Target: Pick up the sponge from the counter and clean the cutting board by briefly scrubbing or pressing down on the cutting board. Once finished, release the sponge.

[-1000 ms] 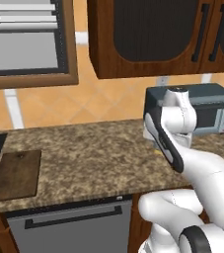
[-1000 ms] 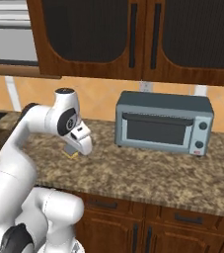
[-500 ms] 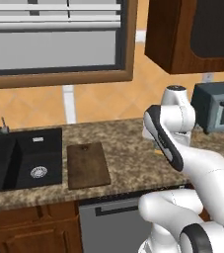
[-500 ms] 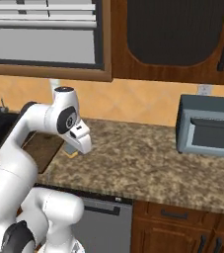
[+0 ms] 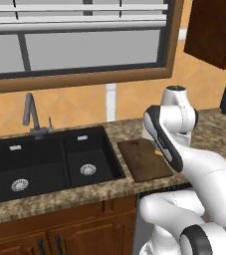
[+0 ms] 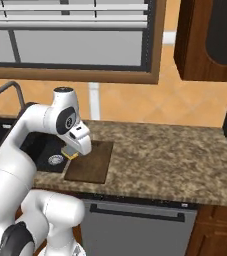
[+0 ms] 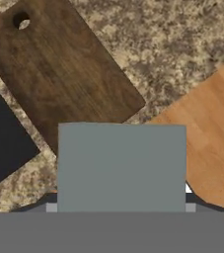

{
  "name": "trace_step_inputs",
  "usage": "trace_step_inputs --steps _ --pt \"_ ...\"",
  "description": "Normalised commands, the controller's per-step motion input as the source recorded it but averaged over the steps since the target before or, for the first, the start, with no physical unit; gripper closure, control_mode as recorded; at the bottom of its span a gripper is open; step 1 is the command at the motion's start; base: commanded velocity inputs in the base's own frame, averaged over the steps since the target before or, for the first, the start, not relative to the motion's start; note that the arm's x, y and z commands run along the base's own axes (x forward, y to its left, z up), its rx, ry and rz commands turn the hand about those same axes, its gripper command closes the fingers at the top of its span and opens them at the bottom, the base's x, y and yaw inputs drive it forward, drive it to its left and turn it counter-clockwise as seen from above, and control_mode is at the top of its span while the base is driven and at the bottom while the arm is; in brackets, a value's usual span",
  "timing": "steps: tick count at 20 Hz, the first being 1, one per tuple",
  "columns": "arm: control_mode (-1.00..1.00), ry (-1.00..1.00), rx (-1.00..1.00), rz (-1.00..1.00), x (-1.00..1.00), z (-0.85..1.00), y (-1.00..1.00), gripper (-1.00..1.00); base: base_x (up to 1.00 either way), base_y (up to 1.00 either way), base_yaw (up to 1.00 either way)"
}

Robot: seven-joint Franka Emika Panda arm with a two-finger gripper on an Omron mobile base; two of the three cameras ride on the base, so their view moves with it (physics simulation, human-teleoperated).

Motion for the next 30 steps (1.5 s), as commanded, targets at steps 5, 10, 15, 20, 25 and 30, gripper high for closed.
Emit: trace_step_inputs --steps 5,10,15,20,25,30 --pt "1.00 0.00 0.00 0.00 0.00 0.00 0.00 1.00 0.25 0.57 -0.09" --pt "1.00 0.00 0.00 0.00 0.00 0.00 0.00 1.00 0.53 -0.05 0.00" --pt "1.00 0.00 0.00 0.00 0.00 0.00 0.00 1.00 0.12 -0.49 0.19" --pt "-1.00 0.02 0.00 0.11 0.13 -0.12 -0.06 1.00 0.05 -0.22 0.15" --pt "-1.00 -0.12 -0.08 0.04 -0.23 -0.43 0.15 1.00 0.00 0.00 0.00" --pt "-1.00 -0.09 -0.05 0.01 -0.40 -0.32 0.02 1.00 0.00 0.00 0.00"
